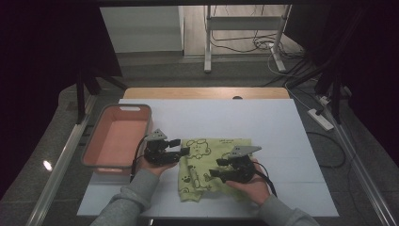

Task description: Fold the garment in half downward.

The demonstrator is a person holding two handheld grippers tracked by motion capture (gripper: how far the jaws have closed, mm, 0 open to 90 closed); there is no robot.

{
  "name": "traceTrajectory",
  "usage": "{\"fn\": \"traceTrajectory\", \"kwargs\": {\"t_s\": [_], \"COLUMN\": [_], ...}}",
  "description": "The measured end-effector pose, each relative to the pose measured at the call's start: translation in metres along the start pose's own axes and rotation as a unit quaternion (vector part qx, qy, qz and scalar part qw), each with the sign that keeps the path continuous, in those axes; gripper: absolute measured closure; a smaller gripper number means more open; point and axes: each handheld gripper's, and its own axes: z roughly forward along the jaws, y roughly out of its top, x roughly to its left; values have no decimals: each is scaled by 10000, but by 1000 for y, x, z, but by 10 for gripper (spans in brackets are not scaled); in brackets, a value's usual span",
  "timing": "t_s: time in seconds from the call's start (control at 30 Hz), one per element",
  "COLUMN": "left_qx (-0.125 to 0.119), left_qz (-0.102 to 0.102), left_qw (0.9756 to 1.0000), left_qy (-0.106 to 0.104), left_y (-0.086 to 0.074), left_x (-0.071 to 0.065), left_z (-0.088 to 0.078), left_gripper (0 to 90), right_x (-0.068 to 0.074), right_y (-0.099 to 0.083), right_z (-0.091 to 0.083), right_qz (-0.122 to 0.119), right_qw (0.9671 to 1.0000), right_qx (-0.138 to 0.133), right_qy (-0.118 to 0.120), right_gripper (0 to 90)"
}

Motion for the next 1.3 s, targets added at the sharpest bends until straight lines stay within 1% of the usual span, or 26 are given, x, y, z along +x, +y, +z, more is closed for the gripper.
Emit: {"fn": "traceTrajectory", "kwargs": {"t_s": [0.03,0.17,0.2,0.23,0.27,0.3,0.37,0.47,0.53,0.6,0.63,0.67,0.7,0.73,0.83,0.87,0.9,1.0,1.03,1.07,1.1,1.17,1.23,1.3], "left_qx": [-4,-22,-22,-31,-30,-26,-29,-38,-32,-28,-23,-18,-18,-8,0,0,7,-1,-1,-23,-23,-49,-56,-47], "left_qz": [0,-21,-21,-13,-11,-12,-12,-17,-27,-27,-24,-19,-19,-13,-9,-9,-13,-22,-22,-42,-42,-67,-86,-86], "left_qw": [10000,10000,10000,10000,10000,10000,10000,10000,10000,10000,10000,10000,10000,10000,10000,10000,10000,10000,10000,10000,10000,9999,9999,9999], "left_qy": [5,10,10,10,7,8,12,11,8,7,6,5,5,7,19,19,24,30,30,71,71,83,75,66], "left_y": [0,0,0,0,0,0,0,0,0,0,0,0,0,0,0,0,0,0,0,0,0,0,0,0], "left_x": [0,1,1,1,1,0,1,1,2,2,1,1,1,1,1,1,2,2,2,3,3,4,4,4], "left_z": [-1,-2,-2,-2,-2,-2,-2,-3,-3,-2,-2,-1,-1,-1,-1,-1,-1,-1,-1,-2,-2,-2,-3,-3], "left_gripper": [385,385,384,385,385,385,384,384,384,384,383,383,383,382,381,382,381,381,381,381,381,381,381,381], "right_x": [6,16,16,22,24,26,26,25,26,28,30,30,30,30,31,31,31,30,30,31,32,35,38,42], "right_y": [5,11,11,11,10,9,5,1,-1,-2,-3,-4,-4,-4,-4,-4,-3,-1,-1,3,5,9,12,14], "right_z": [8,22,22,29,33,37,43,46,48,48,49,48,48,48,46,46,45,41,41,36,33,27,23,22], "right_qz": [-75,-151,-151,-286,-356,-391,-474,-431,-514,-629,-717,-738,-738,-726,-736,-736,-737,-696,-696,-623,-593,-611,-570,-602], "right_qw": [9999,9994,9994,9989,9985,9981,9969,9966,9955,9943,9935,9933,9933,9936,9937,9937,9938,9953,9953,9967,9972,9977,9981,9978], "right_qx": [62,150,150,281,345,435,628,706,789,835,825,821,821,803,789,789,781,637,637,506,450,294,159,114], "right_qy": [103,269,269,249,228,206,40,16,-87,-210,-305,-326,-326,-309,-310,-310,-303,-219,-219,-118,-79,3,154,263], "right_gripper": [456,448,448,448,447,445,442,443,468,531,564,600,600,685,763,763,787,798,798,801,801,801,801,801]}}
